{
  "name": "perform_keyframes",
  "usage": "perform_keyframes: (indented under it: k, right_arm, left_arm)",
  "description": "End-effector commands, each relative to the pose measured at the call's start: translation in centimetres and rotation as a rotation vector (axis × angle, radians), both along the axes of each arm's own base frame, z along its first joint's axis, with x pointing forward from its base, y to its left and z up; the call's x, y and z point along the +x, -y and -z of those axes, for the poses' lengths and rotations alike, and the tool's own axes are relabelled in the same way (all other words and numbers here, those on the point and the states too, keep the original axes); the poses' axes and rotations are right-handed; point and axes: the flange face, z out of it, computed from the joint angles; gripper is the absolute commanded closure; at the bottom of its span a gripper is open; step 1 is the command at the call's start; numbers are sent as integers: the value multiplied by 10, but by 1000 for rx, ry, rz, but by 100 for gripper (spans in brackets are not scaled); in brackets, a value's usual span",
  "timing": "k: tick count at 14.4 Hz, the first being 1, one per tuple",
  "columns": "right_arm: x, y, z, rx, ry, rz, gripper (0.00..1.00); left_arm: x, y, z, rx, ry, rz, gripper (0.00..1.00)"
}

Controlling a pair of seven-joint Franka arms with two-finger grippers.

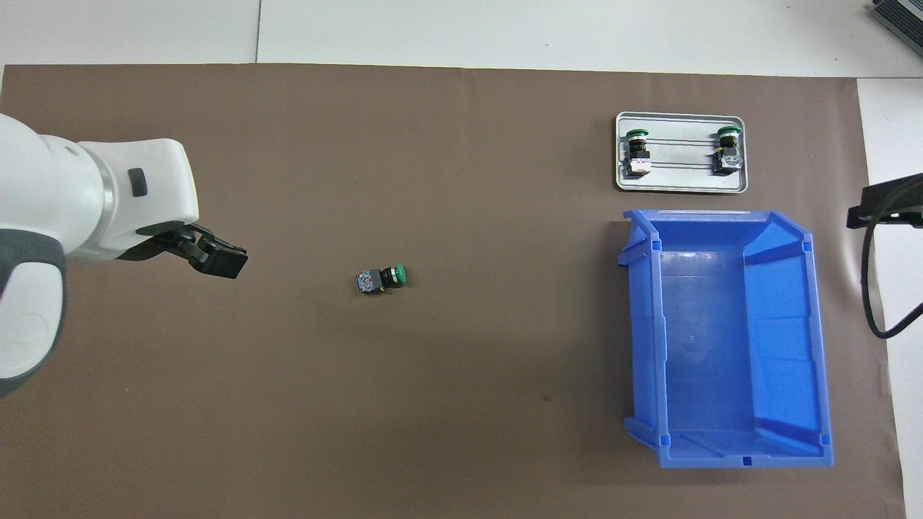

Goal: Place and press button with both arms
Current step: 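Withdraw the right gripper while the left gripper reaches toward the button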

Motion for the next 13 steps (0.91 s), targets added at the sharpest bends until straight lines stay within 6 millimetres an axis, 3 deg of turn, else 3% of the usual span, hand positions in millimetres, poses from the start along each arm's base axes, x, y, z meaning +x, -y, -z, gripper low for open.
perform_keyframes:
  k: [1, 3, 5, 8, 10, 13]
  right_arm:
    - [-11, -10, 13, -13, -12, 6, 0]
    - [-13, -10, 14, -6, -22, 3, 0]
    - [-14, -3, 12, -7, -15, -14, 0]
    - [-15, -8, 9, -27, -17, -55, 0]
    - [-15, -11, 8, -25, -14, -68, 0]
    - [-14, -2, 10, -13, -18, -50, 0]
  left_arm:
    - [0, 28, 40, 5, 18, 119, 0]
    - [11, 61, 73, 3, 43, 218, 0]
    - [21, 81, 107, -1, 61, 261, 0]
    - [20, 94, 135, 5, 144, 449, 0]
    - [28, 100, 169, 16, 122, 502, 0]
    - [33, 130, 220, 14, 137, 569, 0]
